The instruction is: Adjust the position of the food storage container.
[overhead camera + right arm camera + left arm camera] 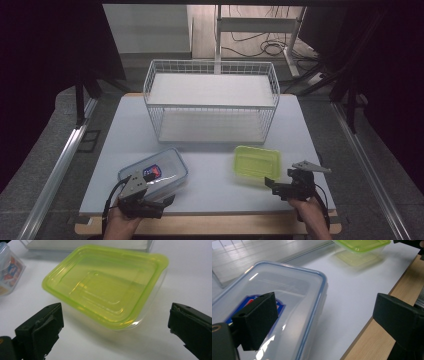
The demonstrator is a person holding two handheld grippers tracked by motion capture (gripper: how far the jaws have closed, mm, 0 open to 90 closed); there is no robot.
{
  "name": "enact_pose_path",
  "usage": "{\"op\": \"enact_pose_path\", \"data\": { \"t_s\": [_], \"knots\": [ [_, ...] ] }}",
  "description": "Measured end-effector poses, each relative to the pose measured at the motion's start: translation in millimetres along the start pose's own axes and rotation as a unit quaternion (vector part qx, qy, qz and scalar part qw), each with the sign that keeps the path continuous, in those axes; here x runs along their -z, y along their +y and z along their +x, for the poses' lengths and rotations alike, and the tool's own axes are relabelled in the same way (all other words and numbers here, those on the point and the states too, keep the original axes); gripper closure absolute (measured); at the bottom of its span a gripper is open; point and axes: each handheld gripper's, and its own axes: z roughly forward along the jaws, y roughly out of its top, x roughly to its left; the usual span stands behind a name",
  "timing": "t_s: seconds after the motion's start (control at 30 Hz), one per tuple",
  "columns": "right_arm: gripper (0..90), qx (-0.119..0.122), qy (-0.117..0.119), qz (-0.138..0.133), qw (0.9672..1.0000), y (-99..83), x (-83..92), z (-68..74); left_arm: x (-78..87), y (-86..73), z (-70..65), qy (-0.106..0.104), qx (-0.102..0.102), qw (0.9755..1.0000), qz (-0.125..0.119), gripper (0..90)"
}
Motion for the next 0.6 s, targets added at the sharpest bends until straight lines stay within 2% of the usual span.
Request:
{"op": "enact_pose_path", "data": {
  "t_s": [0.07,0.13,0.23,0.33,0.6],
  "knots": [
    [0.1,-0.001,-0.014,-0.003,0.9999,0.7,-0.5,-2.7,-1.4,-0.4,-1.1,0.003,-0.003,1.0,0.001,5.9],
    [0.1,-0.005,-0.017,0.001,0.9998,0.5,-0.7,-3.7,-2.8,-0.9,-3.2,0.008,-0.012,0.9999,0.002,5.9],
    [0.0,-0.002,-0.009,0.008,0.9999,1.1,-0.6,-2.1,-2.4,-1.1,-4.2,0.012,-0.016,0.9998,0.001,6.0],
    [0.0,0.012,-0.005,0.015,0.9998,1.8,-1.5,1.1,-2.9,-1.1,-4.7,0.014,-0.022,0.9996,0.006,6.3],
    [1.6,0.026,0.001,0.031,0.9992,7.1,1.0,4.3,-4.5,-0.8,-6.7,0.012,-0.021,0.9997,0.009,6.8]
  ]
}}
